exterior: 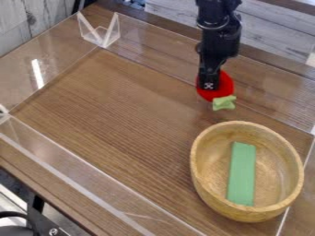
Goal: Move the red object to the right side of the table
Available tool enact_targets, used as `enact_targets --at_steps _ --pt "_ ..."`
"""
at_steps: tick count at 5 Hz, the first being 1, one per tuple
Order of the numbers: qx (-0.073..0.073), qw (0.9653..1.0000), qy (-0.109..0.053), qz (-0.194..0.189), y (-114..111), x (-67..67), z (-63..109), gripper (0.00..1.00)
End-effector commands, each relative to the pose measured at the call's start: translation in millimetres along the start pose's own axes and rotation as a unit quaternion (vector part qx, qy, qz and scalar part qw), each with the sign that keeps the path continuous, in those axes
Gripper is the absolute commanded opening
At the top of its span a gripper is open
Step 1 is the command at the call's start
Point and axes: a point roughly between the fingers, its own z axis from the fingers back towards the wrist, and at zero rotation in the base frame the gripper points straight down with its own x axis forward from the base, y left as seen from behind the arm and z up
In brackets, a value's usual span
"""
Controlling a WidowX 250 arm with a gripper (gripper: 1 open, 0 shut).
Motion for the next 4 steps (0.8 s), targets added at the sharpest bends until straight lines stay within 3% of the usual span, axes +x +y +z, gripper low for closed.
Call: enact_targets --at_steps 1,2,3,4 --pt "0.049 0.9984 -0.022 0.014 5 29.5 27.1 0.0" --pt "0.043 0.9984 -0.032 -0.015 -6 46.6 19.8 0.0" --pt "0.035 0.9981 -0.047 -0.019 -11 50.7 20.4 1.0" --pt "0.039 0.9974 -0.045 0.041 -11 43.4 13.5 1.0"
